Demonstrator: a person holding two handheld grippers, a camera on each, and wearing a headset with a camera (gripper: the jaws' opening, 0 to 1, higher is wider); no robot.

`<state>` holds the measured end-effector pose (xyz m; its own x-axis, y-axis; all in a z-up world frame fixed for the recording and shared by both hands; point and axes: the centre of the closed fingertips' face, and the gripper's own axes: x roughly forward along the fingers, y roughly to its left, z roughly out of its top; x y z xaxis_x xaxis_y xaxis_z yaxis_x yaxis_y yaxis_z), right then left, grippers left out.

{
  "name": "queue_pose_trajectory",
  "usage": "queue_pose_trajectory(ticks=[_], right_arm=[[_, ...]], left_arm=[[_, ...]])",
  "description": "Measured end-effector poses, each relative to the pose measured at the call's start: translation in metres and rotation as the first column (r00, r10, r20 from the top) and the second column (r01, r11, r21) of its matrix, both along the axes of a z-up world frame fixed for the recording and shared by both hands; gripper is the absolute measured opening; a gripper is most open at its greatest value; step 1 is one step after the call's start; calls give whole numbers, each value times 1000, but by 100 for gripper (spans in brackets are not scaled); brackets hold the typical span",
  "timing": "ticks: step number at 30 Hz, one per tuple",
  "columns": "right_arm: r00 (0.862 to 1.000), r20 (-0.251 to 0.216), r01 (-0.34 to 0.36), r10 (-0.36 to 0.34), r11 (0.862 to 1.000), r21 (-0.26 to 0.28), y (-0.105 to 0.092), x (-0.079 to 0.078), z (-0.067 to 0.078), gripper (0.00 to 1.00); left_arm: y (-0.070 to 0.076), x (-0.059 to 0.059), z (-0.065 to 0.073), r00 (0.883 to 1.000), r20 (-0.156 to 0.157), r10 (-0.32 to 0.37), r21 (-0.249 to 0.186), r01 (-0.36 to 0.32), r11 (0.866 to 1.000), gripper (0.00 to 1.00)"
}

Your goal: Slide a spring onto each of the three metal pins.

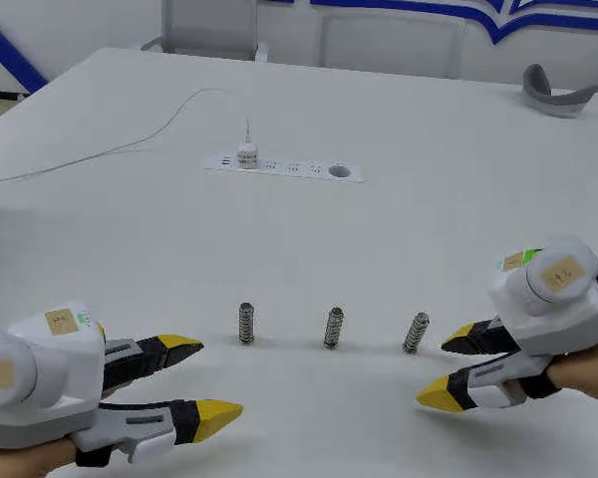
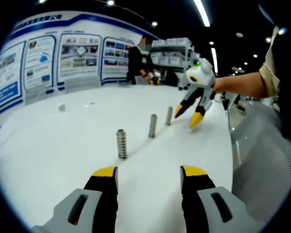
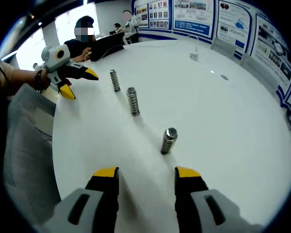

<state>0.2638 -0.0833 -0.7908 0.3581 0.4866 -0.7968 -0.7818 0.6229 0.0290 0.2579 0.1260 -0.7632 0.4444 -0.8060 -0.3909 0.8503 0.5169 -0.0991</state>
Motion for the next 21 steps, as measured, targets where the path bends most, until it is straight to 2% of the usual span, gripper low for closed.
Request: queue_pose_trajectory(ticks=[10,21], right_arm=[[995,82,40,-49,994,101,1,-6,10,48],[984,162,50,-79,983,174,4,-11,19,50]], left_arm=[[0,-1,1,1000,2,2,-4,-2,1000,53],[1,-4,4,1000,5,8,-9,-8,1000,53]])
